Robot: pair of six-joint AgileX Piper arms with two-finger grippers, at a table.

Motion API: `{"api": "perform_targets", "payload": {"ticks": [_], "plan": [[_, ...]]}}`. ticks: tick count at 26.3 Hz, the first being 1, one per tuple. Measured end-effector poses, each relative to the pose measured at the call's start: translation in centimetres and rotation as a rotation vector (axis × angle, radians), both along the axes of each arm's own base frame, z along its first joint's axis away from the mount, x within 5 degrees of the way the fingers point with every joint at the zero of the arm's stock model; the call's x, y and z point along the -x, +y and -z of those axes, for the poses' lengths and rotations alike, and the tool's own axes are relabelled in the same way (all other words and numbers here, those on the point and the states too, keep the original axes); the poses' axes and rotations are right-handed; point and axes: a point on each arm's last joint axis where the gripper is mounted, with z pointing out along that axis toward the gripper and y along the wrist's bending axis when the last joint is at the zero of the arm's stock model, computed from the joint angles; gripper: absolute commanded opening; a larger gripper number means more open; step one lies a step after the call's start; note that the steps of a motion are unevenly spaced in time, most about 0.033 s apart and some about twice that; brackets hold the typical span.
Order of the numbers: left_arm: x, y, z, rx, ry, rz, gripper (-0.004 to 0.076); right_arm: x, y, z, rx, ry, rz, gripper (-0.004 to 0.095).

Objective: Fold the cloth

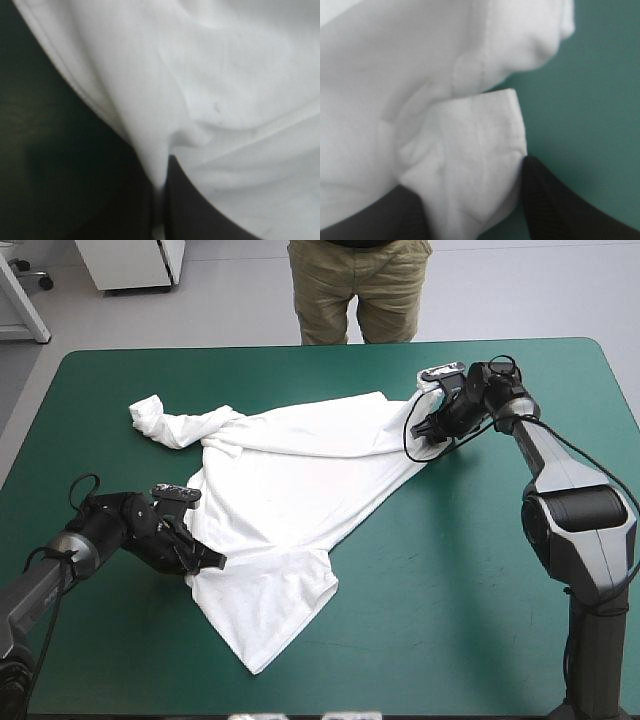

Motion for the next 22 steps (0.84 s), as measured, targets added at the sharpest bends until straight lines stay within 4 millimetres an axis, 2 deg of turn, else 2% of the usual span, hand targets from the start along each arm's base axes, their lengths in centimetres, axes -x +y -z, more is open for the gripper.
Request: {"api": "perform_targets", "payload": {"ticks": [3,11,14,17,18,19,20,21,22], "plan": [[0.0,0.0,0.0,0.000,0.000,0.000,-0.0009,0.0,-0.2,0.1,0.011,0.009,-0.003,-0.0012],[-0.1,0.3,-0.8,-0.030,-0.042,-0.032,-0.0009,1.2,-0.1,-0.6,-0.004,0.101,0.002,0.0000],[-1.0,0.6,-2.6,-0.066,-0.097,-0.029,-0.0009,2.5,0.0,-2.5,-0.031,0.146,-0.003,0.0000],[-1.7,0.6,-5.5,-0.078,-0.148,-0.020,-0.0009,4.4,0.2,-6.2,-0.081,0.137,-0.018,0.0000],[-2.0,0.7,-8.0,-0.080,-0.208,-0.016,-0.0009,5.8,0.3,-9.1,-0.122,0.093,-0.026,0.0000],[-2.0,0.7,-9.6,-0.077,-0.245,-0.017,-0.0009,6.7,0.3,-10.9,-0.142,0.064,-0.031,0.0000],[-1.8,0.7,-12.7,-0.066,-0.331,-0.022,-0.0009,8.7,0.3,-14.5,-0.175,-0.015,-0.050,0.0000],[-1.7,0.8,-14.6,-0.059,-0.389,-0.025,-0.0009,9.9,0.2,-16.4,-0.192,-0.056,-0.061,0.0000],[-1.1,1.0,-18.3,-0.052,-0.499,-0.033,-0.0009,12.1,0.0,-19.5,-0.217,-0.132,-0.079,0.0000]]}}
